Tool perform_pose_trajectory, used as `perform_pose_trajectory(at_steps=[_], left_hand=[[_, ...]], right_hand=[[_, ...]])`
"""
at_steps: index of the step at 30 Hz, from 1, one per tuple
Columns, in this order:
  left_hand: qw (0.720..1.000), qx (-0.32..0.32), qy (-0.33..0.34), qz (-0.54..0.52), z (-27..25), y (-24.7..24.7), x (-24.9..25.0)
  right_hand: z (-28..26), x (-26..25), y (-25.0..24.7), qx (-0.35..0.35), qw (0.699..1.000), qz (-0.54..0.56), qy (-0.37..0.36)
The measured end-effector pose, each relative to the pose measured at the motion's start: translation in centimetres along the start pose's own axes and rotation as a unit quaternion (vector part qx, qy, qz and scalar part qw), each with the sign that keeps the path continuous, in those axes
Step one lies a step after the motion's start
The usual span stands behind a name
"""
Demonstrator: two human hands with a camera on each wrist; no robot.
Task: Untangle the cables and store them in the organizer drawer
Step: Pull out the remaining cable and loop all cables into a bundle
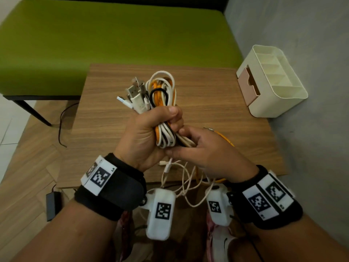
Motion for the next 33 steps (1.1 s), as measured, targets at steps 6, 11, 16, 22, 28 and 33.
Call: perform_pose_trajectory(at_steps=[6,11,16,22,28,33], left_hand=[[0.995,0.067,0.029,0.067,-0.4,-1.5,1.3],[0.993,0.105,0.043,0.039,-0.3,-2.6,2.0],[0.99,0.115,0.059,0.051,-0.4,-3.3,3.3],[0.958,0.166,0.034,0.231,-0.8,-4.1,3.3],[0.947,0.189,0.051,0.254,-0.9,-4.0,3.0],[0.935,0.215,0.052,0.276,-0.9,-4.3,2.4]], right_hand=[[-0.3,2.2,-2.1,-0.012,0.943,-0.308,0.127],[-1.0,1.6,-3.6,0.01,0.965,-0.241,0.098],[-1.7,0.8,-2.7,-0.015,0.999,-0.007,0.046],[-1.6,1.2,-5.2,0.089,0.991,-0.087,0.052],[-1.4,2.8,-5.6,0.097,0.977,-0.15,0.113],[-2.0,1.8,-6.3,0.148,0.946,-0.243,0.158]])
Point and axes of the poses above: each hand's wrist, its own z-axis towards the middle knuckle, its own y-axis out of the palm, x = y × z, the point moved 8 cm from there along z, towards the middle knuckle, and after that the axes turned 11 degrees about -x, right-handed, at the moved point
